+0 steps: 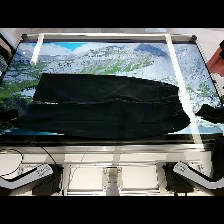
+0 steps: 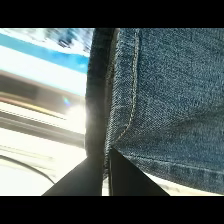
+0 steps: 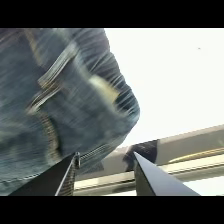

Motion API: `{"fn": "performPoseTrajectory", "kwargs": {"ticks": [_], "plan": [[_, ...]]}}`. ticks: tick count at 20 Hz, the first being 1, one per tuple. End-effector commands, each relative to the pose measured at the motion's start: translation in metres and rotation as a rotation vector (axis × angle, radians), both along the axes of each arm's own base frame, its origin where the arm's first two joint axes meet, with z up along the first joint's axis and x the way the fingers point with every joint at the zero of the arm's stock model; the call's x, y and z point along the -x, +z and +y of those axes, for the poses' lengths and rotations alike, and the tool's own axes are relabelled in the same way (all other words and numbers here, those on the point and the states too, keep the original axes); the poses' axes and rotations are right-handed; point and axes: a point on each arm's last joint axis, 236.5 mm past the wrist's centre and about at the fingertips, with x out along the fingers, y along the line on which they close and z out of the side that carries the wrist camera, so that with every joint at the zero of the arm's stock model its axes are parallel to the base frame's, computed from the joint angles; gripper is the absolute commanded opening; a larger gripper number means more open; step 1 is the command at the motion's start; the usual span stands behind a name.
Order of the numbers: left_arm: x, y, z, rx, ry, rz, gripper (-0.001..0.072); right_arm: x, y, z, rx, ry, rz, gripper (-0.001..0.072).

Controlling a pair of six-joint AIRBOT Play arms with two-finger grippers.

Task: Fold the clothes and pants, and hang the long-sleeved shirts on hangers.

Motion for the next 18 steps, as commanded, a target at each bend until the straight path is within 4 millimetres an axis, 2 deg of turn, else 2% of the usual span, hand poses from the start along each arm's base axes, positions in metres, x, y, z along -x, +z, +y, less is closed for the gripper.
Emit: {"fn": "performPoseTrajectory", "kwargs": {"ticks": [1,2,8,10,12,14,18], "plan": [[-0.002,0.014,0.018,-0.074,0.014,-0.012,0.0022,0.001,-0.006,0.008,-0.032,0.075,0.006,0.0421],[0.000,0.014,0.020,-0.082,0.013,-0.005,0.0022,0.002,-0.010,0.014,-0.062,0.096,0.016,0.0453],[0.007,0.014,0.028,-0.092,0.035,0.005,0.0021,0.012,-0.037,0.024,-0.166,0.121,0.112,0.0454],[0.009,0.014,0.030,-0.092,0.043,0.006,0.0021,0.023,-0.048,0.027,-0.184,0.126,0.157,0.0456],[0.010,0.013,0.031,-0.091,0.048,0.006,0.0021,0.043,-0.062,0.029,-0.180,0.131,0.230,0.0581],[0.010,0.013,0.030,-0.089,0.048,0.008,0.0022,0.054,-0.075,0.033,-0.183,0.130,0.259,0.0609],[0.010,0.013,0.029,-0.082,0.048,0.005,0.0021,0.044,-0.086,0.043,-0.205,0.103,0.203,0.0604]]}}
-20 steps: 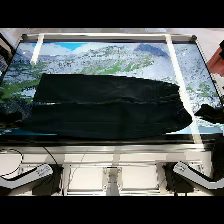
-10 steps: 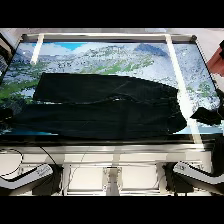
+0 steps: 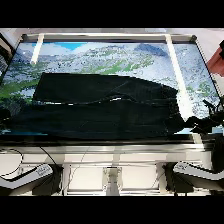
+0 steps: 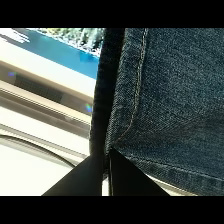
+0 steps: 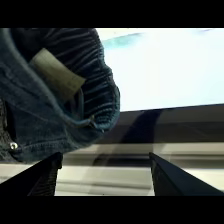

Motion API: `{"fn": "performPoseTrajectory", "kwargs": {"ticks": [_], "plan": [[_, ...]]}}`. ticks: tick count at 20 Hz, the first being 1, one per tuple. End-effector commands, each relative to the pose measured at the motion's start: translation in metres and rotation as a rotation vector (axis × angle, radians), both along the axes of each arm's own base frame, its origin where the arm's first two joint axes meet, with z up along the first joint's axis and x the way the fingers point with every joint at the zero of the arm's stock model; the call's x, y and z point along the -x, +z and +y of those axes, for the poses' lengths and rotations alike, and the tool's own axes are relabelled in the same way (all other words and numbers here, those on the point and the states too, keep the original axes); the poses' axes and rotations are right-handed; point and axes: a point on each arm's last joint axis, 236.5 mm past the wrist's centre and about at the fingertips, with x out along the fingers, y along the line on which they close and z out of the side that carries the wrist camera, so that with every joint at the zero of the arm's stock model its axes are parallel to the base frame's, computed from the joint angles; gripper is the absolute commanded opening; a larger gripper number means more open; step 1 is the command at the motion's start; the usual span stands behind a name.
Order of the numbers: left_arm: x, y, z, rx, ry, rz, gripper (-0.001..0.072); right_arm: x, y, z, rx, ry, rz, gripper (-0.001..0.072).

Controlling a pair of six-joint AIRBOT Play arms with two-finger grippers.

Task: Fold the clothes and pants, and hang the long-sleeved shirts on hangers.

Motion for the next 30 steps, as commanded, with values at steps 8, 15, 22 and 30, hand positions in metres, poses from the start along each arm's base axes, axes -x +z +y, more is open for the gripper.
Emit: {"fn": "performPoseTrajectory", "kwargs": {"ticks": [8,15,22,30], "plan": [[0.001,0.000,-0.002,0.008,0.002,0.003,0.0021,-0.043,-0.003,0.009,-0.035,-0.104,-0.172,0.0535],[0.001,-0.001,-0.002,0.011,0.002,0.001,0.0022,-0.029,-0.018,0.017,-0.049,-0.131,-0.120,0.0532],[0.000,-0.001,-0.007,0.032,-0.002,-0.001,0.0021,-0.031,-0.024,0.029,-0.077,-0.188,-0.149,0.0041],[-0.058,0.042,-0.053,0.355,-0.112,-0.456,0.0021,-0.048,0.082,-0.030,0.074,-0.274,-0.380,0.0039]]}}
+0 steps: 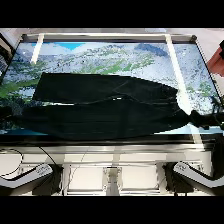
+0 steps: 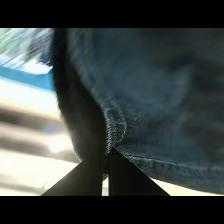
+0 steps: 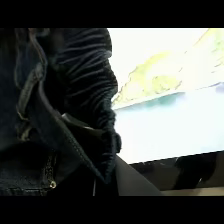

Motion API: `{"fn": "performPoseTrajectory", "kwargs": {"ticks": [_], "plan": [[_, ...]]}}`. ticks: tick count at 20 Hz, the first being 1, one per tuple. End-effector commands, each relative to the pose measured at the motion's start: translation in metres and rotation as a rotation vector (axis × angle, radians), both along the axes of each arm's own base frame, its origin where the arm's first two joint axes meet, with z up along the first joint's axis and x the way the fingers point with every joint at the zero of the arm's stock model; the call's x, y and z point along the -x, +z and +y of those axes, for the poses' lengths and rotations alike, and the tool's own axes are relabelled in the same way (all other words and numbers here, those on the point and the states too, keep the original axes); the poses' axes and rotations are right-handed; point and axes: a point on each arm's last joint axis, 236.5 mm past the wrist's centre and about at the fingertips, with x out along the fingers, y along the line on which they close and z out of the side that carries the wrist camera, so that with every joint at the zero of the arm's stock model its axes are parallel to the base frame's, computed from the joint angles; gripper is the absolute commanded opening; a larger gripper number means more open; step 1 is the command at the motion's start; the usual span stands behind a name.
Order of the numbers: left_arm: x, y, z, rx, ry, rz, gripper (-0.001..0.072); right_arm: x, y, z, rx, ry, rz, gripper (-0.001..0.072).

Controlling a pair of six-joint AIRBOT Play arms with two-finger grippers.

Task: Fold the clothes and pants, and hang the long-sleeved shirts on hangers.

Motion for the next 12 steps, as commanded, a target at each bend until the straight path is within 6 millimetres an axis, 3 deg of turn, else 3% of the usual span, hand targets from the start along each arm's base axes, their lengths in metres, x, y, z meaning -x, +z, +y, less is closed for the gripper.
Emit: {"fn": "performPoseTrajectory", "kwargs": {"ticks": [1,3,6,8,12], "plan": [[-0.031,0.043,-0.005,0.170,0.041,-0.315,0.0021,0.000,0.054,-0.038,0.084,-0.093,-0.093,0.0039],[-0.024,0.058,0.022,0.207,0.166,-0.411,0.0021,0.004,0.076,-0.058,0.108,-0.149,-0.118,0.0039],[-0.016,0.080,0.058,0.242,0.341,-0.538,0.0022,0.005,0.095,-0.068,0.106,-0.179,-0.149,0.0039],[-0.022,0.092,0.061,0.264,0.361,-0.599,0.0022,0.006,0.100,-0.070,0.111,-0.177,-0.151,0.0040],[-0.031,0.090,0.048,0.273,0.317,-0.584,0.0022,0.015,0.095,-0.073,0.123,-0.184,-0.103,0.0039]]}}
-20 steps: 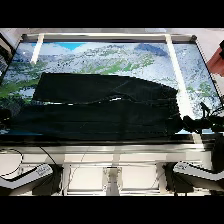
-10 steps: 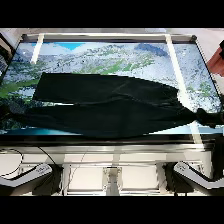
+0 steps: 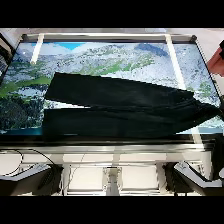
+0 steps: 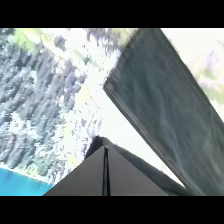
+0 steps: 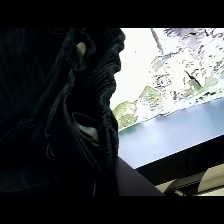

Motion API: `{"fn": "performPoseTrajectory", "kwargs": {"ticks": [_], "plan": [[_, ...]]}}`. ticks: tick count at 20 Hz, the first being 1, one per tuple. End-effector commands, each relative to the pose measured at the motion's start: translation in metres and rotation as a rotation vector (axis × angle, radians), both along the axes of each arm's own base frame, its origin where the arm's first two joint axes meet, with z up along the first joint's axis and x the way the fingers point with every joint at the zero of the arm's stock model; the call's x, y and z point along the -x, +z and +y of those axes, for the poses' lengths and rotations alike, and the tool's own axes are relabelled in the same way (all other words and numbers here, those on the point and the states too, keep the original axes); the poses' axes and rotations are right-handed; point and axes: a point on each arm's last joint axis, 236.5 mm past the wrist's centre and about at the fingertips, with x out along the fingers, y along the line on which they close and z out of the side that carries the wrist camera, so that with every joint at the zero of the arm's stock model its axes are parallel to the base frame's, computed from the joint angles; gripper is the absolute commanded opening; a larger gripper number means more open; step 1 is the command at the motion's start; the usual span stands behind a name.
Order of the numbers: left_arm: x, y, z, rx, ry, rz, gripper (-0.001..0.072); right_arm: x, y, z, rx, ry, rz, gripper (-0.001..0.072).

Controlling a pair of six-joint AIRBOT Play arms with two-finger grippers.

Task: Fold the clothes and pants, and hang the long-sleeved shirts on hangers.

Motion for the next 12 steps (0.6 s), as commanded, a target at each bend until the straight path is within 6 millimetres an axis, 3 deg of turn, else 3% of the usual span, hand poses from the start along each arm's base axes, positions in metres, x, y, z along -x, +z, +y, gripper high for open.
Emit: {"fn": "performPoseTrajectory", "kwargs": {"ticks": [1,3,6,7,8,9,12], "plan": [[-0.009,0.004,-0.010,0.011,-0.027,-0.020,0.0021,0.010,-0.002,-0.005,0.014,-0.011,0.045,0.0039],[-0.006,-0.017,-0.030,-0.016,-0.122,0.091,0.0022,0.012,-0.003,-0.007,0.021,-0.013,0.053,0.0040],[0.013,-0.066,-0.066,-0.052,-0.332,0.350,0.0032,0.011,-0.002,-0.008,0.025,-0.017,0.048,0.0039],[0.014,-0.075,-0.079,-0.044,-0.396,0.396,0.0110,0.011,-0.003,-0.008,0.025,-0.017,0.048,0.0040],[0.013,-0.083,-0.094,-0.025,-0.458,0.426,0.0276,0.011,-0.003,-0.008,0.025,-0.017,0.048,0.0040],[0.014,-0.090,-0.105,-0.007,-0.510,0.459,0.0345,0.010,-0.003,-0.008,0.025,-0.018,0.048,0.0039],[0.042,-0.126,-0.112,0.034,-0.576,0.678,0.0361,0.009,-0.002,-0.007,0.014,-0.021,0.044,0.0040]]}}
